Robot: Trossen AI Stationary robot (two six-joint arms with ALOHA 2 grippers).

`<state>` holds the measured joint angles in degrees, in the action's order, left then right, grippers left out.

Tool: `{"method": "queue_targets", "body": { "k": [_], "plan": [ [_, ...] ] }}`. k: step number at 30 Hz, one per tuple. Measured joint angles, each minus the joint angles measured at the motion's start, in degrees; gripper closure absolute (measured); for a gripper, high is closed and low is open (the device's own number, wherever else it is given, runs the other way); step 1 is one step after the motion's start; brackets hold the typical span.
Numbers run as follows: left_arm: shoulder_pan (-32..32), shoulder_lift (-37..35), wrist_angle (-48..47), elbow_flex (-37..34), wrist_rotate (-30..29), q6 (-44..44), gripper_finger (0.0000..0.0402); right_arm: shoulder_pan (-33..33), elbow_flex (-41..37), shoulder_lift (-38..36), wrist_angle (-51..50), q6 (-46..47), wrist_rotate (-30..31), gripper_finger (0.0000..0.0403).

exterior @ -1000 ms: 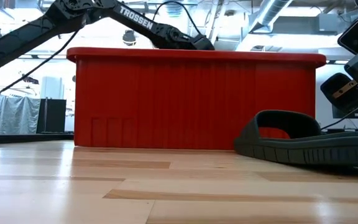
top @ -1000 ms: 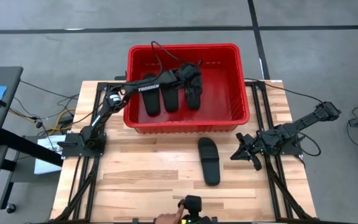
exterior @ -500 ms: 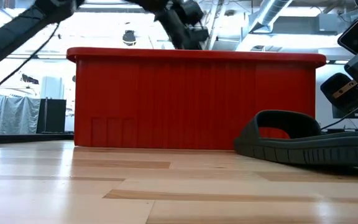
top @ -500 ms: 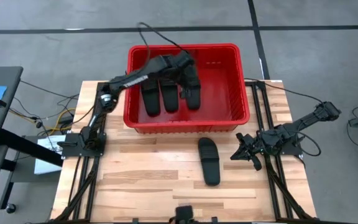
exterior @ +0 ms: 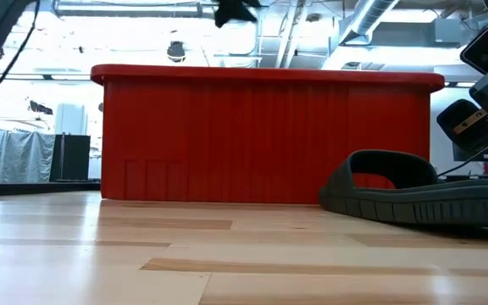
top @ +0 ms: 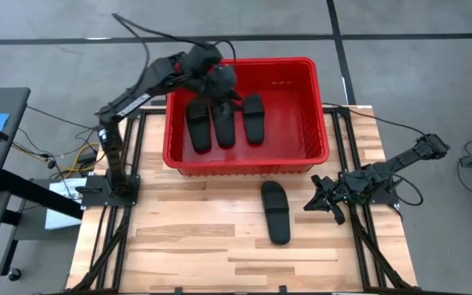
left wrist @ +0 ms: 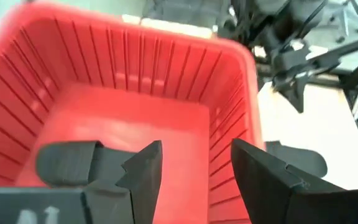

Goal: Pick and place slides into bin
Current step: Put the black slipper into the red bin

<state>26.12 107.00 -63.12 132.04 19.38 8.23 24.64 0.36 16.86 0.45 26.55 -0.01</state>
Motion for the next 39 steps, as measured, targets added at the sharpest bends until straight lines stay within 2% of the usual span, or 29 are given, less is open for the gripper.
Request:
{"method": "queue_targets", "body": {
  "k": [4, 10, 13, 16, 21, 25, 28, 32, 39],
  "plan": [
    [-4.3, -4.2, 1.7, 0.0, -4.9, -1.8, 0.022, 0.0, 0.0, 0.0, 0.0, 0.0, 0.0, 0.0403],
    [-13.1, -10.2, 2.7, -0.2, -15.7, -2.5, 0.022, 0.0, 0.0, 0.0, 0.0, 0.0, 0.0, 0.0403],
    [-17.6, -16.0, 6.7, -5.0, -19.5, -3.2, 0.022, 0.0, 0.0, 0.0, 0.0, 0.0, 0.0, 0.0403],
    [-21.7, -25.5, 15.2, -17.6, -22.8, -5.3, 0.022, 0.0, 0.0, 0.0, 0.0, 0.0, 0.0, 0.0403],
    [-26.1, -44.8, 33.8, -44.9, -29.3, -10.1, 0.022, 0.0, 0.0, 0.0, 0.0, 0.0, 0.0, 0.0403],
    [-28.7, -57.4, 45.4, -63.1, -29.0, -12.1, 0.022, 0.0, 0.0, 0.0, 0.0, 0.0, 0.0, 0.0403],
    [-31.3, -63.7, 53.4, -75.4, -28.9, -14.5, 0.022, 0.0, 0.0, 0.0, 0.0, 0.0, 0.0, 0.0403],
    [-35.9, -68.9, 63.3, -88.9, -28.8, -15.5, 0.022, 0.0, 0.0, 0.0, 0.0, 0.0, 0.0, 0.0403],
    [-42.7, -75.0, 73.5, -102.7, -29.2, -16.9, 0.022, 0.0, 0.0, 0.0, 0.0, 0.0, 0.0, 0.0403]
  ]
}}
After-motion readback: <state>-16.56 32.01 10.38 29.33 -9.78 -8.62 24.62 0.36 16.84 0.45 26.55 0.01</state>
